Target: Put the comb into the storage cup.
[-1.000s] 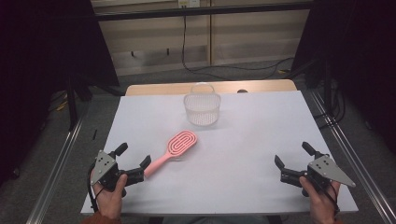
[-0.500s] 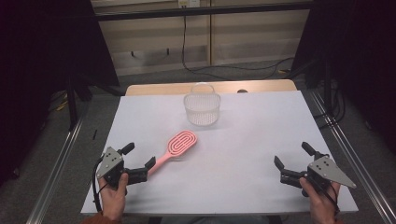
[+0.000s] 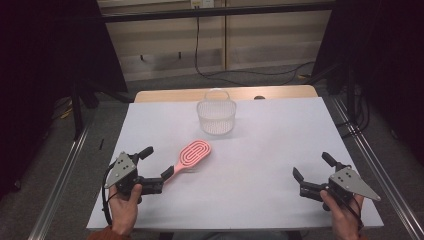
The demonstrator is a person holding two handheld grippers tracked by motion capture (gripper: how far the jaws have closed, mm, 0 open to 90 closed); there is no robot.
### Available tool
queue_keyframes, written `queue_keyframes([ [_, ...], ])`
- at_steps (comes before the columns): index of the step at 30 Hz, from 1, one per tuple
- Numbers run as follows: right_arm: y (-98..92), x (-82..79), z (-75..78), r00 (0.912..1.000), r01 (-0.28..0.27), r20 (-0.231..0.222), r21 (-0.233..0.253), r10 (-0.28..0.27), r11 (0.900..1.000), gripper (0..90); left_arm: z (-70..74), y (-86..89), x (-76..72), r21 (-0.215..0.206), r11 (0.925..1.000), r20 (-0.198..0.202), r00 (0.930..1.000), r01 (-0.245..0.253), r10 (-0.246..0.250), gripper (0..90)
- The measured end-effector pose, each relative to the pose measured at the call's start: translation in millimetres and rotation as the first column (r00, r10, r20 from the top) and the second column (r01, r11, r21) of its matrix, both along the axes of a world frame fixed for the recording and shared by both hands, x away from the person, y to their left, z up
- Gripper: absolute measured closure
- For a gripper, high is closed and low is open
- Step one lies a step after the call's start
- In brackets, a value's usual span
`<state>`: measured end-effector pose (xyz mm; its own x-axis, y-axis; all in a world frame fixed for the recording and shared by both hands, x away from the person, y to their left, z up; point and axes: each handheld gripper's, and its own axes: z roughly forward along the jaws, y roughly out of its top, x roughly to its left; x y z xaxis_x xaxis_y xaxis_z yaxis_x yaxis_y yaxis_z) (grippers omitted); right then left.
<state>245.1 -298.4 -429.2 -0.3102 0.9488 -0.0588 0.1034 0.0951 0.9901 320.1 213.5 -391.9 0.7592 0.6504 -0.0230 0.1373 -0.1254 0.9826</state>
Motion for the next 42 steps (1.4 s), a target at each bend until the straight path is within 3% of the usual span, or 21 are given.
queue_keyframes([
  [4,-0.4,0.4,-0.3,1.0,0.0,-0.008,0.008,0.0,1.0,0.0,-1.2,-1.9,6.0,0.009,0.9999,0.001,1.0,0.007,-0.007,3.7],
  [9,-0.6,0.7,-0.7,1.0,0.0,-0.008,0.005,0.0,1.0,0.0,-3.4,-5.6,14.8,-0.044,0.999,-0.038,0.9993,-0.004,0.002,1.6],
  [11,-1.0,0.9,-0.8,1.0,-0.001,-0.006,0.007,0.001,1.0,0.0,-2.2,-8.1,17.4,-0.025,0.9997,-0.028,0.9996,-0.009,0.008,1.0],
  [14,-0.8,0.7,-0.6,1.0,0.001,-0.004,0.007,-0.001,1.0,0.0,0.4,-11.9,21.9,-0.041,0.9992,-0.03,0.9995,-0.001,0.0,1.0],
  [20,-0.5,0.2,-0.5,1.0,-0.003,-0.003,0.005,0.003,1.0,0.0,6.4,-21.4,29.3,-0.025,0.9997,-0.032,0.9995,0.006,-0.007,1.6],
  [22,-0.8,0.1,-0.5,1.0,-0.001,-0.006,0.004,0.001,1.0,0.0,7.5,-23.9,31.8,-0.021,0.9997,-0.013,0.9998,0.015,-0.015,1.7],
  [31,0.1,0.7,-1.0,0.9999,-0.006,-0.01,0.003,0.006,1.0,0.0,4.3,-33.9,47.2,0.024,0.9996,0.006,0.9999,-0.015,0.015,1.9],
  [42,0.5,0.3,-0.8,0.9999,-0.011,-0.005,-0.003,0.011,1.0,0.0,6.3,-43.0,62.2,0.031,0.999,0.005,0.9994,0.033,-0.033,1.2],
])
